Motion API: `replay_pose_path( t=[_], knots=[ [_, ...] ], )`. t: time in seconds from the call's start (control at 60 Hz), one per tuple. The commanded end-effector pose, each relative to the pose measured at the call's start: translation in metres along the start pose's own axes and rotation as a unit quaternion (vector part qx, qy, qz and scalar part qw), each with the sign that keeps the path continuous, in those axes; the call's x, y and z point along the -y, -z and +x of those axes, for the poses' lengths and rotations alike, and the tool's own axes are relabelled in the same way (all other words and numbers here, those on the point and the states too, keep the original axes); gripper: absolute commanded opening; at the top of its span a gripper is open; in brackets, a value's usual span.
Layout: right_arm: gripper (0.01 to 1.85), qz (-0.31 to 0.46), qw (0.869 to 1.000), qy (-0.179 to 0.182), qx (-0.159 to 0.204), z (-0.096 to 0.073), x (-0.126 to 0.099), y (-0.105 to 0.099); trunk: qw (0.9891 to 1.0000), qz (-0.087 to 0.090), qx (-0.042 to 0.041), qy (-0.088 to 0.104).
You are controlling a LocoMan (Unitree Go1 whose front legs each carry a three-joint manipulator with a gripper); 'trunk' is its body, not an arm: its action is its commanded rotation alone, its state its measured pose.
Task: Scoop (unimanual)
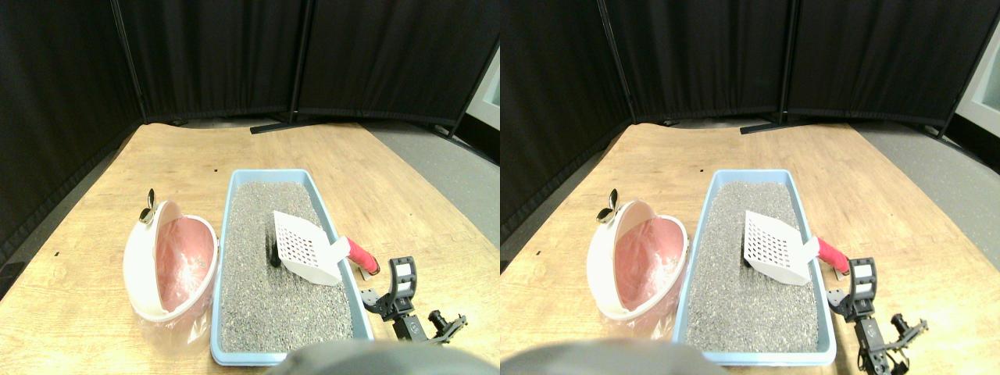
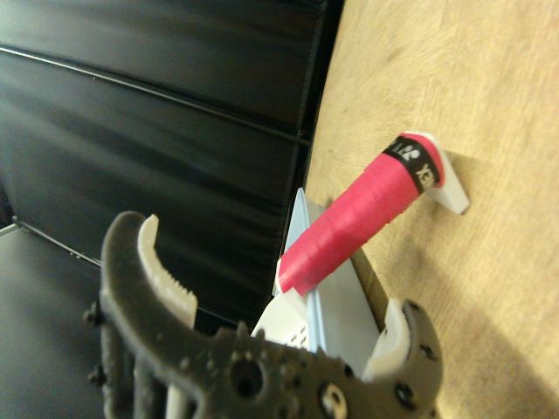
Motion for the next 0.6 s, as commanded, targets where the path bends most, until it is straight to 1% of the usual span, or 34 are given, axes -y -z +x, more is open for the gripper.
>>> replay_pose_path(
  t=[0.017, 0.2, 0.367, 0.4, 0.483, 0.5, 0.567, 0.583, 0.6],
  knots=[
    [1.08, 0.002, 1.000, 0.006, 0.017, 0.004, 0.000, -0.001, 0.9999, -0.011, -0.0006, 0.003],
    [1.06, 0.008, 1.000, 0.007, 0.018, 0.012, 0.006, 0.007, 0.9999, -0.011, -0.0049, 0.004],
    [1.06, 0.022, 1.000, 0.019, 0.006, 0.022, 0.010, 0.013, 0.9999, -0.014, -0.0068, 0.002],
    [1.05, 0.020, 1.000, 0.017, 0.006, 0.025, 0.011, 0.015, 0.9999, -0.014, -0.0068, 0.002],
    [1.07, 0.032, 0.999, 0.015, 0.002, 0.031, 0.013, 0.017, 0.9998, -0.016, -0.0070, 0.000],
    [1.07, 0.034, 0.999, 0.017, -0.001, 0.032, 0.013, 0.018, 0.9998, -0.018, -0.0082, -0.004],
    [1.07, 0.039, 0.999, 0.014, -0.002, 0.036, 0.013, 0.019, 0.9998, -0.018, -0.0082, -0.004],
    [1.06, 0.038, 0.999, 0.016, -0.003, 0.037, 0.013, 0.019, 0.9997, -0.021, -0.0102, -0.006],
    [1.06, 0.038, 0.999, 0.016, -0.003, 0.038, 0.013, 0.019, 0.9997, -0.021, -0.0102, -0.006]
  ],
)
